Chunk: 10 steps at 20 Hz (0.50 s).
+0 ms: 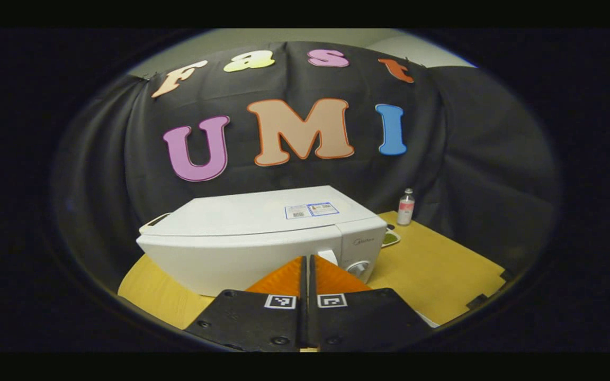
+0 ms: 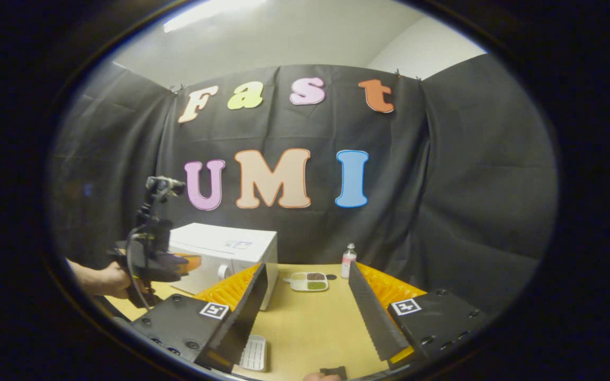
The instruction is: Open the microwave oven with the left hand, put the food in, and close the microwave oven.
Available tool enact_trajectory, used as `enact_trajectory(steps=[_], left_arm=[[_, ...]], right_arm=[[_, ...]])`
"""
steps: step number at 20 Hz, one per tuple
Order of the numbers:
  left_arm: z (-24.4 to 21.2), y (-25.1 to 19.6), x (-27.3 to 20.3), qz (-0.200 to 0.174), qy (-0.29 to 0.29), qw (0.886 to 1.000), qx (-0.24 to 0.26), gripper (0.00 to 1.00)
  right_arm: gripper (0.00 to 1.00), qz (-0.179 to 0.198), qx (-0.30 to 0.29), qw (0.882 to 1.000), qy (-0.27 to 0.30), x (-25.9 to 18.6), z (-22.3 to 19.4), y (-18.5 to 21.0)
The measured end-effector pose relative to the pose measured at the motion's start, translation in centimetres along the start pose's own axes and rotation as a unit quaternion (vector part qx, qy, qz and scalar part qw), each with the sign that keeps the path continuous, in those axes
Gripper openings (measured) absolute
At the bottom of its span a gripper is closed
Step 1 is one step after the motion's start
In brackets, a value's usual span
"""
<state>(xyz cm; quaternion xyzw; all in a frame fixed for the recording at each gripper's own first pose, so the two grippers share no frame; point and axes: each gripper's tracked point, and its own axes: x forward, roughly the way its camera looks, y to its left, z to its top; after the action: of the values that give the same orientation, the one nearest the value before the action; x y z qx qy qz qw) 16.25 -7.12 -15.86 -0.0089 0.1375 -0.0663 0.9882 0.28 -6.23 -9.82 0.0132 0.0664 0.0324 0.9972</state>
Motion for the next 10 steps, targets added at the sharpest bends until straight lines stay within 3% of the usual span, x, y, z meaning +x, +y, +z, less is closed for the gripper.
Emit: enact_trajectory(steps=[10], left_arm=[[7.2, 5.0, -10.6, 0.042, -0.051, 0.996, -0.052, 0.0]], right_arm=[[0.94, 0.026, -0.005, 1.0, -0.005, 2.7, 1.5, 3.2]])
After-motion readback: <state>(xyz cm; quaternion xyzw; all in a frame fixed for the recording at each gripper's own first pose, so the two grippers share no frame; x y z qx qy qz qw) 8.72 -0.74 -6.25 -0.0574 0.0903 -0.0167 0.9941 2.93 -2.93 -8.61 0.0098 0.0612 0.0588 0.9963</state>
